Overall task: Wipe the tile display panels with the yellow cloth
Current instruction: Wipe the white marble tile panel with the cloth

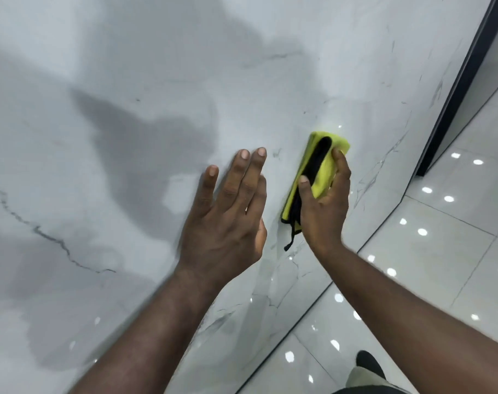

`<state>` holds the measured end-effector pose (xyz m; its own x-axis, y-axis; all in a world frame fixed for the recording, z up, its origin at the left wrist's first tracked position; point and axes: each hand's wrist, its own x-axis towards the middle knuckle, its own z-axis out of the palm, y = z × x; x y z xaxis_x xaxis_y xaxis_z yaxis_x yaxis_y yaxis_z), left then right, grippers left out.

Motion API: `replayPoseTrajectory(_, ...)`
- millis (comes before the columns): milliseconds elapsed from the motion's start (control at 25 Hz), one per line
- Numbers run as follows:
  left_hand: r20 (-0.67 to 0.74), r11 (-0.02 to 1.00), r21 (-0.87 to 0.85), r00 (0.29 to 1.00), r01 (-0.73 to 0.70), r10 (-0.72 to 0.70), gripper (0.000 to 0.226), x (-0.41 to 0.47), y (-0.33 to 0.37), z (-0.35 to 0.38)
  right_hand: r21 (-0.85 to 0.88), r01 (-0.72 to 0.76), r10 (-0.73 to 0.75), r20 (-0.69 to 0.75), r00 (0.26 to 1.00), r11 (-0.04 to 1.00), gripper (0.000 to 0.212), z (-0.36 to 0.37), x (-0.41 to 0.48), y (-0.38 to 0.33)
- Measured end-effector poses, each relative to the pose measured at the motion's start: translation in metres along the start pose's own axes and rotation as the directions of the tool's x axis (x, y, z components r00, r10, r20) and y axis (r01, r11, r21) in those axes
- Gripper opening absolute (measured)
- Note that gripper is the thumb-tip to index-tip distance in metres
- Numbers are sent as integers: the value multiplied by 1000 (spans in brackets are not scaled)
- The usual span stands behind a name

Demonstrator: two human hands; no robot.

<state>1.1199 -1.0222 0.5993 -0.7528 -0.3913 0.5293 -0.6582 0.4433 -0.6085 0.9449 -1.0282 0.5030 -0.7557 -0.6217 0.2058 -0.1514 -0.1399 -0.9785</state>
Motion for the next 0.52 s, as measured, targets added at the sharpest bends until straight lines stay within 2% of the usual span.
replayPoseTrajectory(40,-1,999,-3,999,-32,32,56,4,5,6,5,42,-42,6,999,999,69,0,-4,15)
replayPoseTrajectory(80,11,997,-2,997,-80,80,55,7,11,14,-7,-28,28,-4,1000,1000,69,-2,1,34)
replayPoseTrajectory(120,29,989,9,989,-144,144,55,8,15,21,31,-213,213,-16,977,977,69,-2,8,49)
replayPoseTrajectory(160,48,976,30,976,-214,213,54,8,17,26,57,-434,435,-6,901,899,69,-3,12,62)
replayPoseTrajectory(200,62,961,48,961,-271,268,53,5,18,30,42,-567,568,4,823,822,69,-4,11,75)
replayPoseTrajectory(240,64,953,55,953,-299,296,51,2,19,35,10,-551,551,-2,834,834,68,-7,8,86)
replayPoseTrajectory(320,43,951,74,953,-301,299,46,-1,20,39,-35,-425,426,23,905,905,68,-13,-3,99)
replayPoseTrajectory(360,27,950,83,954,-300,298,44,0,19,38,-43,-424,426,59,903,905,68,-16,-3,109)
replayPoseTrajectory(480,13,951,83,954,-298,298,43,1,22,38,-44,-690,691,91,717,722,63,-19,-2,126)
replayPoseTrajectory(520,12,950,90,955,-297,298,43,1,23,39,-69,-676,680,86,728,733,62,-21,-4,132)
